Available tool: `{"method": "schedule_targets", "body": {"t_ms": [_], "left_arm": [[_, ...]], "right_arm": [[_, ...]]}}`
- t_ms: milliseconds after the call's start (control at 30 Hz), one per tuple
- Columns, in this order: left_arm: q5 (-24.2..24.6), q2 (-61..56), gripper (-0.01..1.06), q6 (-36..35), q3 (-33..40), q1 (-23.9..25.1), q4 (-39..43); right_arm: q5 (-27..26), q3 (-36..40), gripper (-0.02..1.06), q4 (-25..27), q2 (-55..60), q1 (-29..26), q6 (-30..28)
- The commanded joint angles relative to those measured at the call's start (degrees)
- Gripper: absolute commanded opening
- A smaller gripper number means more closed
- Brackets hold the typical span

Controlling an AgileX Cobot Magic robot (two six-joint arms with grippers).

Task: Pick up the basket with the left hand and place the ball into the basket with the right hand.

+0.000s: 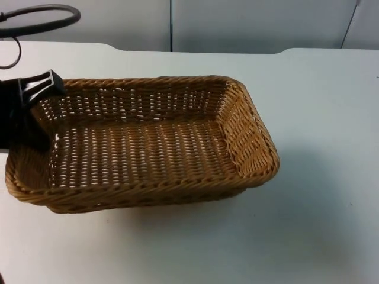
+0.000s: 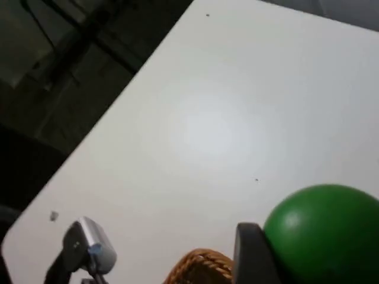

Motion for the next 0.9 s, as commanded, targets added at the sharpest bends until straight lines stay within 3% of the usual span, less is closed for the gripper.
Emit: {"method": "schedule_targets", "body": {"t_ms": [0,133,300,433,467,600,700,867], "left_arm": [[-2.11,-0.78,0.0,-0.3,-0.02,0.04,-1.78],[-3.55,-0.78,0.0,0.35,-0.09,0.04,-1.96],[-3.92,-0.78,0.0,0.35,-0.09,0.04,-2.58],[-3.16,-0.78,0.0,0.35,-1.54,0.04,-2.75],[-3.16,-0.78,0.0,0.35,-1.54,0.04,-2.75],[-2.84,-0.78,0.0,0.35,-3.55,0.04,-4.03],[-2.98,-0.78,0.0,0.35,-4.02,0.04,-4.29],[-3.76,-0.78,0.0,0.35,-4.02,0.04,-5.4]], "right_arm": [[0.4,-0.41,0.0,-5.87,-0.44,2.87,-0.04],[0.4,-0.41,0.0,-6.68,-0.08,4.46,-0.04],[0.4,3.06,0.0,-11.49,-0.78,5.04,1.25],[0.4,16.66,0.0,-12.33,-4.25,5.3,-0.4],[0.4,16.66,0.0,-12.33,-4.25,5.3,-0.4],[0.4,35.12,0.0,-12.33,-9.75,5.3,-4.73],[0.4,40.72,0.0,-12.07,-11.66,5.8,-6.26],[-4.83,47.94,0.0,-12.23,-14.1,8.64,-9.46]]}}
